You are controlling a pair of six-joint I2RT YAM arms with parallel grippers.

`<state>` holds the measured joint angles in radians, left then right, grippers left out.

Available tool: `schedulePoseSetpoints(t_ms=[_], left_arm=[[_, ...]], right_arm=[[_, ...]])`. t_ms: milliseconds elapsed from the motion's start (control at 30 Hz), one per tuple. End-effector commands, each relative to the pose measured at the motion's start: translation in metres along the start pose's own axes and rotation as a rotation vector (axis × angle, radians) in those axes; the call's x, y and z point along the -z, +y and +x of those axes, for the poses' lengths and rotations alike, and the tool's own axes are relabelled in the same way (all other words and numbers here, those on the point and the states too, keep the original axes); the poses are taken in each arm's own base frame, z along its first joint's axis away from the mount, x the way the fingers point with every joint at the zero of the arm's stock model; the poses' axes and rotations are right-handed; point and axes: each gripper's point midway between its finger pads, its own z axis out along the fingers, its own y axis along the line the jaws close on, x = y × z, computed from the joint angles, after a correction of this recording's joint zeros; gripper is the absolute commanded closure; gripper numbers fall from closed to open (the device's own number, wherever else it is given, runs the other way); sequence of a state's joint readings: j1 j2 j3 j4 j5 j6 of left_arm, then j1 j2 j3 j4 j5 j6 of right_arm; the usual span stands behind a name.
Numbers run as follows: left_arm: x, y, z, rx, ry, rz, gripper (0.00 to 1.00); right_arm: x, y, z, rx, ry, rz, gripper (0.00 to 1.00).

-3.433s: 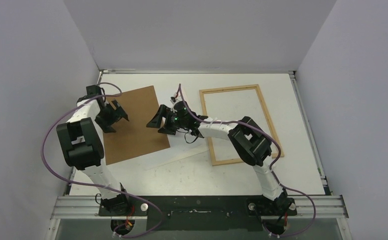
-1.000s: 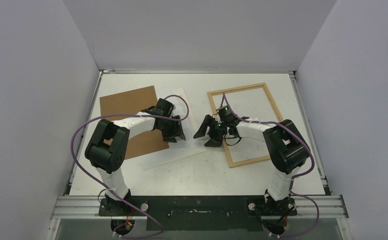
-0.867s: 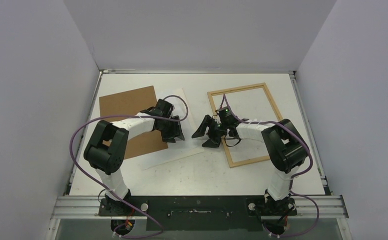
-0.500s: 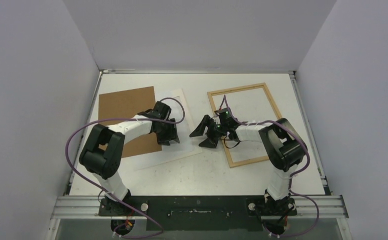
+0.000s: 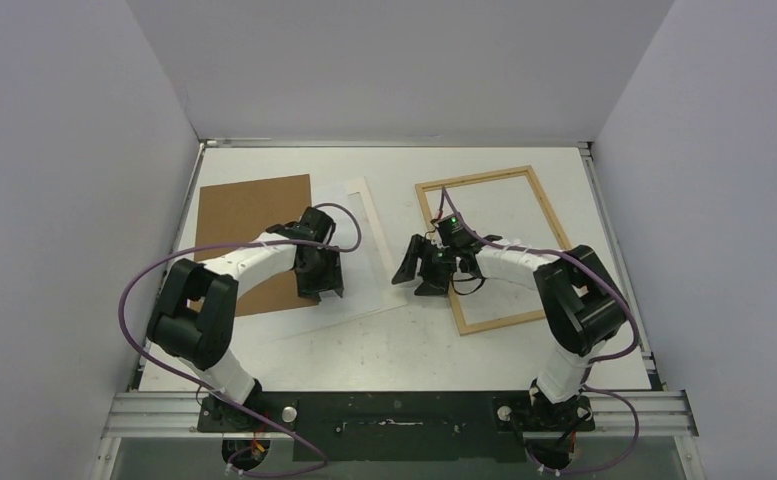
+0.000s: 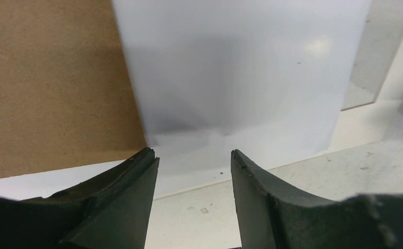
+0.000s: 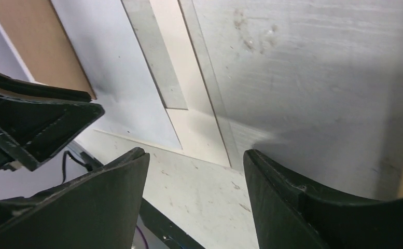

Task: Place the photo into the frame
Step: Adjust the photo frame item at the center of the board.

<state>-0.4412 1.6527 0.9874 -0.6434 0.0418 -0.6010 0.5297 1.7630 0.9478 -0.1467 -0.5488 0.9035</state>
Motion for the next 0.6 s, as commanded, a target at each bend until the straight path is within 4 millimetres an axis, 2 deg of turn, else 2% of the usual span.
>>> schedulePoseSetpoints(t_ms=[0, 100, 167, 300, 433, 567], left_arm=[[0.039, -0.045, -0.037, -0.059, -0.113, 0.187, 0.47], [0.058, -0.087, -0.063, -0.077, -0.180, 0.332, 0.47], [0.063, -0.110, -0.074, -0.081, -0.206, 0.409, 0.46], [0.056, -0.151, -0.072, -0.087, -0.170, 0.539, 0.46], [0.038, -0.173, -0.060, -0.158, -0.143, 0.543, 0.46], [0.021, -0.181, -0.050, -0.205, -0.123, 0.533, 0.46]], right_arm=[[0.029, 0.010, -0.018, 0.151, -0.108, 0.058, 0.39], [0.035, 0.001, -0.019, 0.204, -0.122, 0.128, 0.55], [0.033, -0.007, -0.017, 0.210, -0.100, 0.158, 0.61], [0.027, -0.017, -0.013, 0.214, -0.075, 0.200, 0.66], [0.022, -0.025, -0.012, 0.203, -0.060, 0.240, 0.66], [0.018, -0.031, -0.008, 0.193, -0.048, 0.255, 0.61]])
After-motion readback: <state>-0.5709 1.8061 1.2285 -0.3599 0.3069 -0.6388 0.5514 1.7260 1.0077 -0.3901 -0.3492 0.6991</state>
